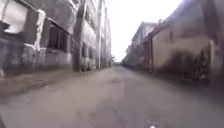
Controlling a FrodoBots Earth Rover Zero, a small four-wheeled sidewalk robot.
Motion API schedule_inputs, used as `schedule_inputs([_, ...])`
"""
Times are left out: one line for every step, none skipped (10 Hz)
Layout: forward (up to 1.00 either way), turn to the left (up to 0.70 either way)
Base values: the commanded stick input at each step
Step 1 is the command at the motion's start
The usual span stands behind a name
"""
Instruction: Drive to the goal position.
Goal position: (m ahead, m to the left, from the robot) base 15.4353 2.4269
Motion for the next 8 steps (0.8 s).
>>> schedule_inputs([0.50,0.00])
schedule_inputs([0.50,0.00])
schedule_inputs([0.50,0.00])
schedule_inputs([0.50,0.00])
schedule_inputs([0.50,0.00])
schedule_inputs([0.50,0.00])
schedule_inputs([0.50,0.00])
schedule_inputs([0.50,0.00])
